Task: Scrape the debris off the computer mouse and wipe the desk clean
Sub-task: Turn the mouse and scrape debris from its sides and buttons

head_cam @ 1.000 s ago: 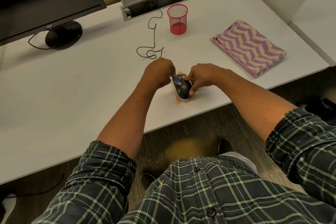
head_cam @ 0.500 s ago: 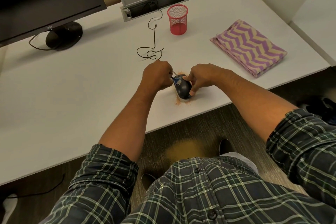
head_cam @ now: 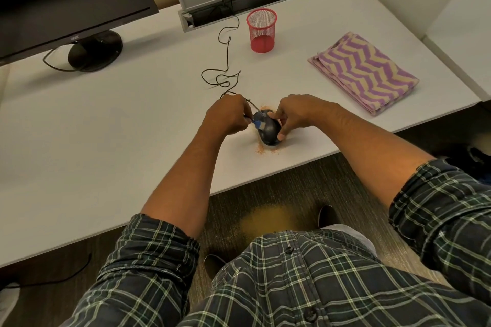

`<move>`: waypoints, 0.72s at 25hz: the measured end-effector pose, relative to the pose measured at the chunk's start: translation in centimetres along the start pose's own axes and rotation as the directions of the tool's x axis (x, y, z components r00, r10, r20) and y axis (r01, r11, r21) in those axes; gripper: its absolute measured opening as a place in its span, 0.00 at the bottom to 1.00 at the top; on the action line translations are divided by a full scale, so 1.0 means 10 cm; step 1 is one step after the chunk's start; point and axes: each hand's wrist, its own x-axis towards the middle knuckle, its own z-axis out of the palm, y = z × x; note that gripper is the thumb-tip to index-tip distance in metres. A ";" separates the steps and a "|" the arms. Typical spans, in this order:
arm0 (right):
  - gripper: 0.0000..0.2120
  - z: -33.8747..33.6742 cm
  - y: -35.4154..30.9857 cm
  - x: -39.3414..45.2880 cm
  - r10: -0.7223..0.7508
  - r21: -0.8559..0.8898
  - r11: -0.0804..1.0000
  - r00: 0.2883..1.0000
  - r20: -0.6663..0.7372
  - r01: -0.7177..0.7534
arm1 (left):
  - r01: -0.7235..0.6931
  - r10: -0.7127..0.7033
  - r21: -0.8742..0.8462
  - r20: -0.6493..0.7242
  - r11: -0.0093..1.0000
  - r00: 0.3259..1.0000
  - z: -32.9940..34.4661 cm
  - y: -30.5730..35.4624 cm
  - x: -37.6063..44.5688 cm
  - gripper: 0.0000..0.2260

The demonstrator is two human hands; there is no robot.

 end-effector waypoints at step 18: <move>0.34 0.03 0.06 0.02 -0.019 0.006 1.000 1.000 -0.011 0.019 | 0.043 -0.054 -0.340 -0.024 0.940 0.998 0.05 -0.23 0.06 0.06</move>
